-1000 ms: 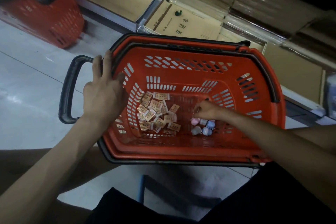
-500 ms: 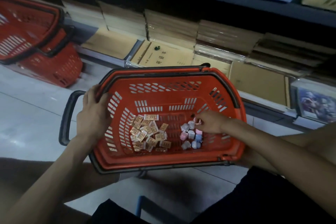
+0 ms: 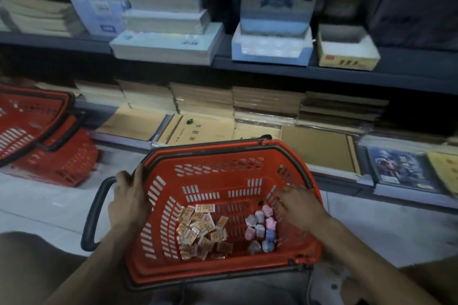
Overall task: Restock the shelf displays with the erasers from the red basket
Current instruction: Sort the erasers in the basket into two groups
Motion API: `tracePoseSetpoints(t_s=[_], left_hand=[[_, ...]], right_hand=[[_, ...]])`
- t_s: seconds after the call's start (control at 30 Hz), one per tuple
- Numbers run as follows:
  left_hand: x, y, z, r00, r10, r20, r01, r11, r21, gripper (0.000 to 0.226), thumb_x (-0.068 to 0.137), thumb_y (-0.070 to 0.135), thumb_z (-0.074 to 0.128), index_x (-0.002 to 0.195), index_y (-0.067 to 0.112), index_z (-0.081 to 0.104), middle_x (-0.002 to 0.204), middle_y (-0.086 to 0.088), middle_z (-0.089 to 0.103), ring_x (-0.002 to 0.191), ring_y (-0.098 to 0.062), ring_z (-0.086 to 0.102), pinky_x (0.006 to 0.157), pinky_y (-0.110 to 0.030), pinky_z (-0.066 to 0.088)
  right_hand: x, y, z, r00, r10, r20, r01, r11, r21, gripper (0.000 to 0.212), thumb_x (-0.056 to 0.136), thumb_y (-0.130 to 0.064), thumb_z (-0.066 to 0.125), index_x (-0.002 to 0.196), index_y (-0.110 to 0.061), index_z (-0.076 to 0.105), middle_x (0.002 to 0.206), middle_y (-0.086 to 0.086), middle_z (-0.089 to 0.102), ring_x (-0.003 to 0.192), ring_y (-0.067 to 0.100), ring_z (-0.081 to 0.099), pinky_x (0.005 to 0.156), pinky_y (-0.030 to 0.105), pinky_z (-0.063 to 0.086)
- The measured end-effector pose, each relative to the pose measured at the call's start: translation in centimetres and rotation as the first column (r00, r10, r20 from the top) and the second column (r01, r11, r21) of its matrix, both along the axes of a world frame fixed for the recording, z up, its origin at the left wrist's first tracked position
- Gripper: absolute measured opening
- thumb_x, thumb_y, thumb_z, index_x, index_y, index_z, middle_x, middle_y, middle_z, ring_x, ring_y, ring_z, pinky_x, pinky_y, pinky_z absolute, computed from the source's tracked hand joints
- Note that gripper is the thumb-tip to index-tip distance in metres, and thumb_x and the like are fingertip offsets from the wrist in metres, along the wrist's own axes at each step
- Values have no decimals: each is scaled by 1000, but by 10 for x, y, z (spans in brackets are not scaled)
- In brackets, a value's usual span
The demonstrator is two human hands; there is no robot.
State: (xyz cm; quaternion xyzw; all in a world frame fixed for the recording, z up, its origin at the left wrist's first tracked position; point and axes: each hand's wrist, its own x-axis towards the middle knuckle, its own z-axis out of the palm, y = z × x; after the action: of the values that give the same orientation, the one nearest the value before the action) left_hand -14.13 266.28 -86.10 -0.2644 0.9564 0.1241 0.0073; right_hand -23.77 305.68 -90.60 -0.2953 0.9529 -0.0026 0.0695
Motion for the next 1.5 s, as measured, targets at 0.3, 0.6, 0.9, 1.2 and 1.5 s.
tracePoseSetpoints(t_s=[0.3,0.6,0.9,1.2,1.5], left_hand=[[-74,61,-8,973,-231,8,231,973,-21,99,90,34,75,162,31,9,150,-17,22,123,-41,54,83,-52,61],[-147,121,-12,951,-305,-46,307,950,54,91,94,53,66,164,35,11,156,-12,15,126,-38,55,78,-48,62],[-168,128,-26,947,-319,-18,319,948,-3,93,90,43,75,161,37,16,154,-19,18,122,-47,55,80,-57,60],[-137,112,-34,920,-392,-10,391,918,-63,91,98,47,63,165,28,7,167,-19,12,127,-46,55,83,-54,60],[-101,111,-24,918,-388,81,393,918,-54,95,100,38,60,164,37,-10,153,-26,27,86,-40,70,70,-43,56]], right_hand=[[12,89,11,992,-125,16,125,990,-71,25,90,-25,53,106,-22,71,104,1,68,104,25,64,86,38,52],[-8,150,10,949,-305,79,312,945,-100,24,91,-31,47,107,-30,66,107,-9,64,102,18,64,79,33,49],[-12,158,11,949,-311,49,312,950,6,15,90,-22,52,94,-21,66,96,-3,64,96,25,63,72,37,49],[0,128,-1,932,-362,5,359,926,120,23,94,-26,52,110,-20,68,117,6,69,111,30,66,91,38,50],[23,124,-12,897,-442,22,407,844,350,40,95,-22,51,133,-22,61,139,6,62,129,27,57,110,35,41]])
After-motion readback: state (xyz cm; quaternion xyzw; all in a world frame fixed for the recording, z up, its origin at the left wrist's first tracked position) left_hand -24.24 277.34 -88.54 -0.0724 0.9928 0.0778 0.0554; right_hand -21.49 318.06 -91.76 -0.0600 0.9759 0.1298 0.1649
